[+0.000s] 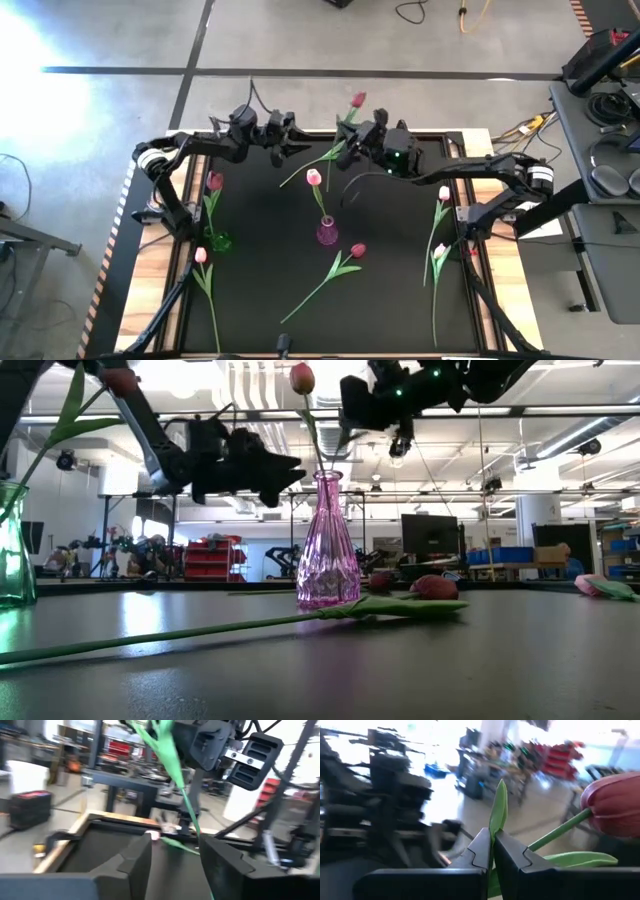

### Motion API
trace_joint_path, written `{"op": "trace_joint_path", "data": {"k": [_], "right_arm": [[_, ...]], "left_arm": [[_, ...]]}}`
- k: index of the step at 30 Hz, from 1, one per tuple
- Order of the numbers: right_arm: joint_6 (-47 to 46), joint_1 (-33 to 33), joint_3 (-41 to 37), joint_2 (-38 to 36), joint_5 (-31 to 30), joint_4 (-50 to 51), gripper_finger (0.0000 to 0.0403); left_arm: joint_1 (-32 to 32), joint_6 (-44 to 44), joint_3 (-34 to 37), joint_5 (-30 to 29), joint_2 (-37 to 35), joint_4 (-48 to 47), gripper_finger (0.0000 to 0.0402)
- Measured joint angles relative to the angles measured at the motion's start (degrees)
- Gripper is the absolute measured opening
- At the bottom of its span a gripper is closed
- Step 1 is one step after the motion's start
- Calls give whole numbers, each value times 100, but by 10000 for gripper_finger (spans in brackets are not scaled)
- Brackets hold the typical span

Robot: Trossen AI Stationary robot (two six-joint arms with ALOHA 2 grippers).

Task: Sort flowers into vase by color
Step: Put the red tulip into the green vase

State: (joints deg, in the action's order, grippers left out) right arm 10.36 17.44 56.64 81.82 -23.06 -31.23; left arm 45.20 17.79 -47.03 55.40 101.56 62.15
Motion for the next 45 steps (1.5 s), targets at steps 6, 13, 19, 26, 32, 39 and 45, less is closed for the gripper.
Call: {"op": "trace_joint_path", "data": {"k": [6,13,19,26,32,39,45], "right_arm": [[349,-174,65,44,265,-295,12],[466,-319,123,44,404,-446,12],[479,-358,123,44,412,-449,12],[471,-405,123,46,651,-558,12],[471,-420,123,46,675,-658,12],[477,-420,123,46,679,-682,12],[471,-420,123,46,702,-684,12]], "left_arm": [[-272,347,-617,440,323,22,190],[-433,745,-1193,565,648,204,200],[-484,993,-1306,566,710,678,200],[-581,1342,-1401,571,710,1130,200],[-645,1499,-1610,720,710,1117,200],[-749,1598,-1851,834,710,963,200],[-788,1514,-1905,835,713,840,178]]}}
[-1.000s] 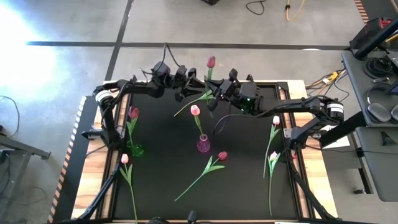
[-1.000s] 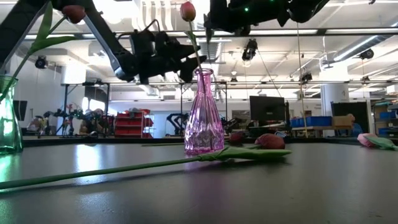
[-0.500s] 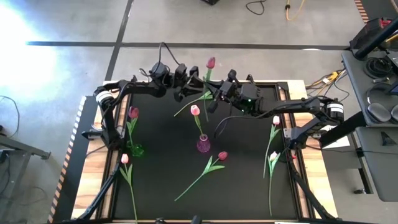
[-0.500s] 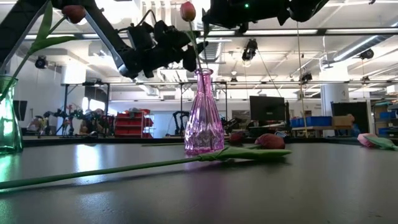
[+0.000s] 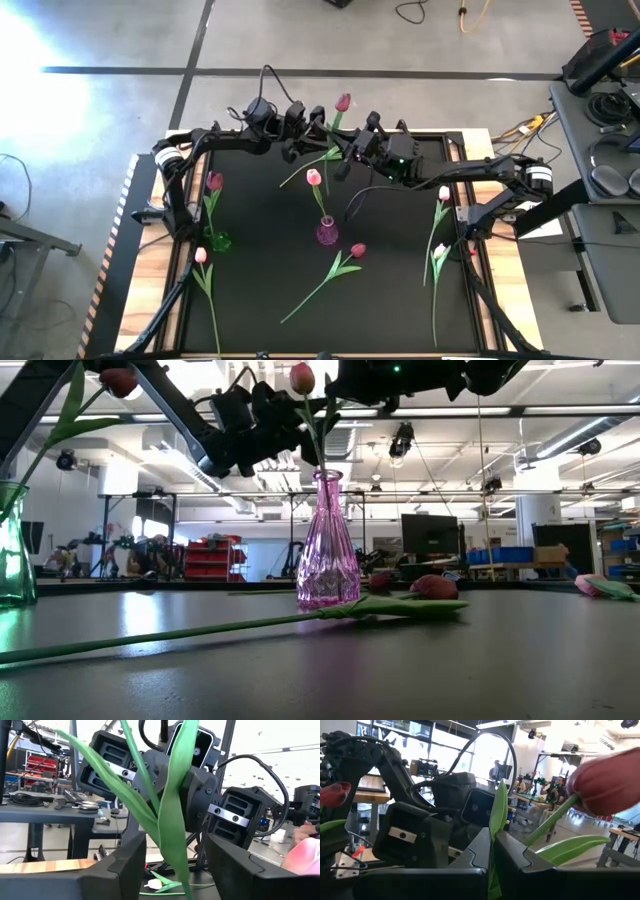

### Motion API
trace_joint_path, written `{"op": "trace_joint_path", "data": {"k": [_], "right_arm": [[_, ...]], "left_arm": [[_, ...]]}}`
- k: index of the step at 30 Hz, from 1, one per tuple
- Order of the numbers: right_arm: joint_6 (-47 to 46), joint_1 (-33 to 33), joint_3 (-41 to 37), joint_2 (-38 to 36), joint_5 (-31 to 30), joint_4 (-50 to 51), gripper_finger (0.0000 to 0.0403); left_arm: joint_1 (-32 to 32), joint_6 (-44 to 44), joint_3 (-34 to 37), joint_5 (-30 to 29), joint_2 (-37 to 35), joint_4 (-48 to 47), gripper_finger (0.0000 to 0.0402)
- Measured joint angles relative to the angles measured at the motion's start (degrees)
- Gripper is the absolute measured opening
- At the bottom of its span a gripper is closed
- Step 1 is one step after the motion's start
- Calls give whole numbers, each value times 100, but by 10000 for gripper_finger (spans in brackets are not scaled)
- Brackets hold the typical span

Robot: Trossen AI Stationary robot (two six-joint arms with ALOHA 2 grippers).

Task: Sort flowers into vase by color
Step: Put the red tulip into the green vase

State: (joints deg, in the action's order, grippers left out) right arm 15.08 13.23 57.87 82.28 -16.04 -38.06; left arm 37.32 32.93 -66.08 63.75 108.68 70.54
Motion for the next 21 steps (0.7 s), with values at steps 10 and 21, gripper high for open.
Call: {"op": "trace_joint_path", "data": {"k": [10,21], "right_arm": [[-189,0,0,0,156,-34,13],[302,-61,0,-124,-301,439,69]], "left_arm": [[0,-276,0,2,0,2,26],[309,-544,7,-15,-61,14,3]]}}
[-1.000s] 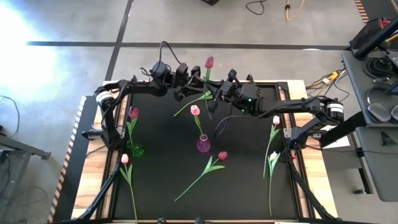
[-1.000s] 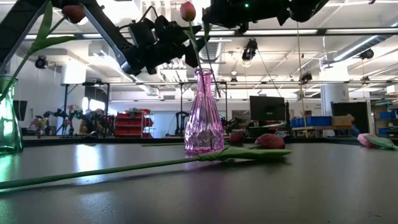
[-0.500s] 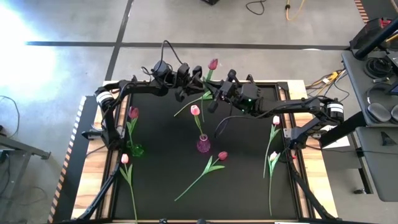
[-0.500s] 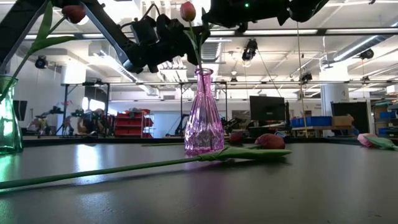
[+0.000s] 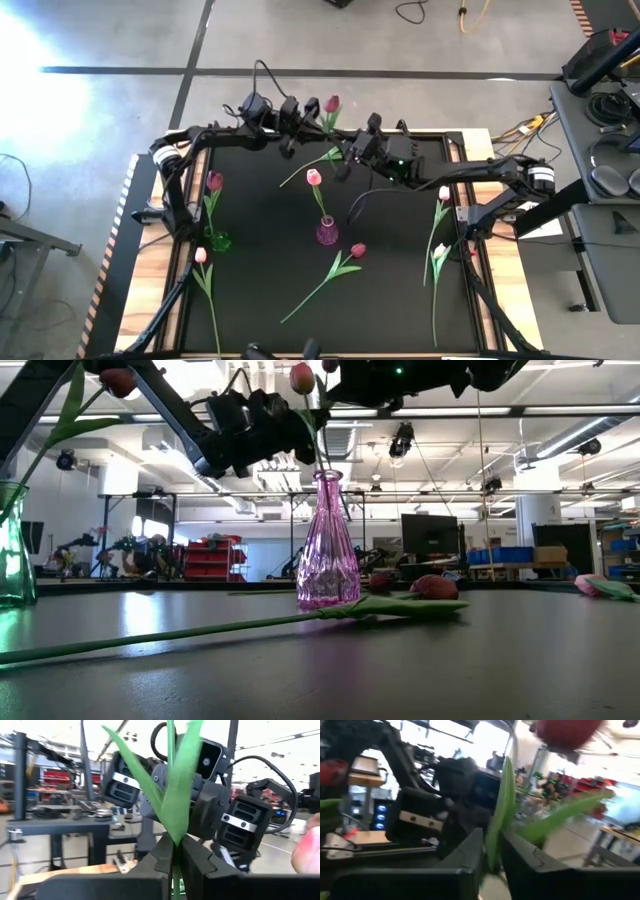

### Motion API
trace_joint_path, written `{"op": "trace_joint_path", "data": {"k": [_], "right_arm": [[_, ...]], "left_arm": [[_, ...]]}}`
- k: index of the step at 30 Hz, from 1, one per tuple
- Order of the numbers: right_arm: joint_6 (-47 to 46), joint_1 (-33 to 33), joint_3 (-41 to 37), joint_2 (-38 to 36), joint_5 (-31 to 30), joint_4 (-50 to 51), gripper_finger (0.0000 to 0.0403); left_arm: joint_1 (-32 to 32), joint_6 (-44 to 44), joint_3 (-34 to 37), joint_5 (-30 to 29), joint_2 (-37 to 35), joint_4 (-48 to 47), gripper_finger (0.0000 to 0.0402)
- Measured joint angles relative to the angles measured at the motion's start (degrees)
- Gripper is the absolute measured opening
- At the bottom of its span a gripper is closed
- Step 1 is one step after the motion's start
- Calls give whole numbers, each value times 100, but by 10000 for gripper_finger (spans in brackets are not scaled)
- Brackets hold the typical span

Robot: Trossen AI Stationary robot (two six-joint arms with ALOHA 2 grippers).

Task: Sort flowers into vase by color
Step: Put the red tulip into the green vase

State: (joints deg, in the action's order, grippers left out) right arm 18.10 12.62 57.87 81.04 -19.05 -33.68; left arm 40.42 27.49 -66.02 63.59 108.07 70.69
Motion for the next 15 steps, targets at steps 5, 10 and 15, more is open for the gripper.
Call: {"op": "trace_joint_path", "data": {"k": [5,10,15], "right_arm": [[14,0,0,-337,-205,577,115],[64,0,-8,-711,-209,1401,120],[-4,0,-418,-892,-244,1605,43]], "left_arm": [[276,15,0,156,-148,-1,2],[526,24,21,354,-482,-266,1],[731,-460,126,483,-1043,-952,0]]}}
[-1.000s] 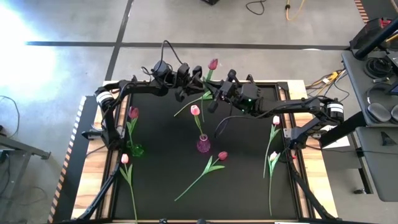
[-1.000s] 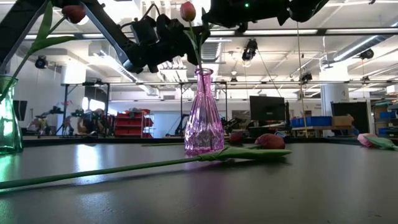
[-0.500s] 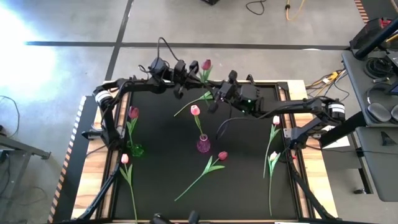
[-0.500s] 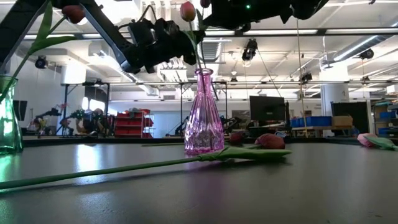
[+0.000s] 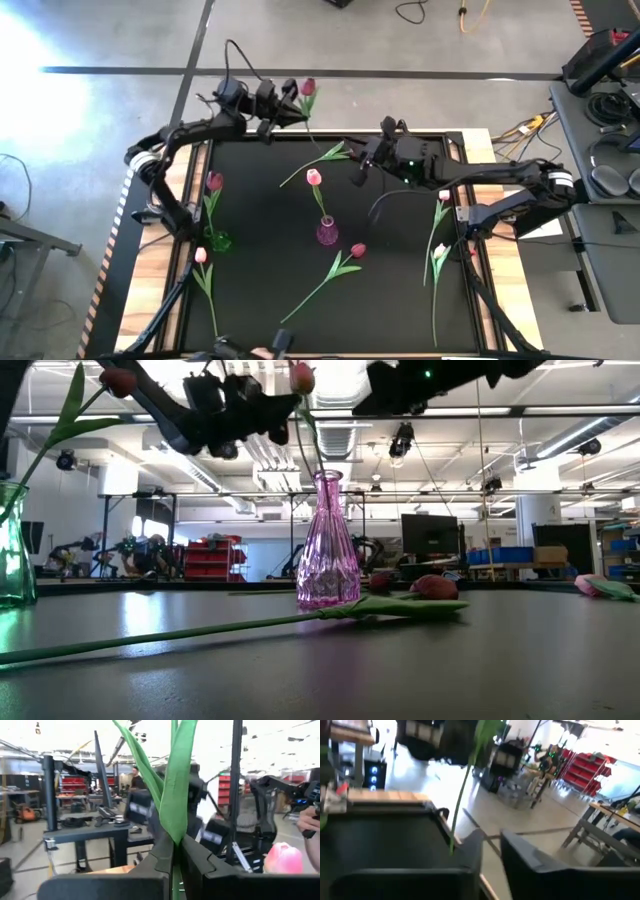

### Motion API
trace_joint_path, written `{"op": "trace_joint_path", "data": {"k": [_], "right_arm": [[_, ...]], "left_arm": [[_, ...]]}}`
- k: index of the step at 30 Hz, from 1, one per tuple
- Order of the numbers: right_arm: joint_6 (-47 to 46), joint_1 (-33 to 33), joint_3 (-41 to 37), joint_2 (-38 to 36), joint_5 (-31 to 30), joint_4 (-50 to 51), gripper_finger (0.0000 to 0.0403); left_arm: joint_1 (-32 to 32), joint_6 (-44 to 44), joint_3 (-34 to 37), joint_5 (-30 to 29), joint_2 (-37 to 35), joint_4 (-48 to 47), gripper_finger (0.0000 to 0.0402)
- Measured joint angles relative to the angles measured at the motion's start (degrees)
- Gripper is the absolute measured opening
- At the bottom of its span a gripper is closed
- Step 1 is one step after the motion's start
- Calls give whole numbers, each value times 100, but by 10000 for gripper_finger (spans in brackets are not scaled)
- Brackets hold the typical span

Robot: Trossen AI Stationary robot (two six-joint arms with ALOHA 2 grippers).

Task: Sort flowers into vase by color
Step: Put the red tulip into the green vase

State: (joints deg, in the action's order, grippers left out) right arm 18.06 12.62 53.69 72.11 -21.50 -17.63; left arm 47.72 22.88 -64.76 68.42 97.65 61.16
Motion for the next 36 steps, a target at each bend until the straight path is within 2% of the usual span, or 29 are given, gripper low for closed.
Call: {"op": "trace_joint_path", "data": {"k": [1,3,8,12,16,21,24,29,36], "right_arm": [[27,0,-132,-23,-1,-85,25],[58,0,-394,-64,-9,-343,16],[27,2,-1038,-169,-16,-889,9],[-90,2,-1342,-246,-17,-1205,9],[-101,2,-1545,-247,-16,-1414,9],[-172,2,-1756,-247,-13,-1737,9],[-197,2,-1794,-247,-11,-1748,9],[-251,2,-1805,-236,-2,-1747,9],[-251,2,-1805,-233,2,-1813,9]], "left_arm": [[15,-224,61,1,-140,-278,0],[22,-846,226,-78,-451,-963,0],[25,-2973,514,-924,-1446,-3579,0],[-67,-3744,536,-1473,-2258,-5353,0],[-107,-3859,536,-2146,-3022,-6730,0],[-168,-3649,494,-2616,-3902,-7272,0],[-166,-3533,316,-2946,-4339,-8067,0],[-333,-3330,-101,-4066,-5047,-9428,0],[-380,-2815,-586,-4158,-5876,-10709,0]]}}
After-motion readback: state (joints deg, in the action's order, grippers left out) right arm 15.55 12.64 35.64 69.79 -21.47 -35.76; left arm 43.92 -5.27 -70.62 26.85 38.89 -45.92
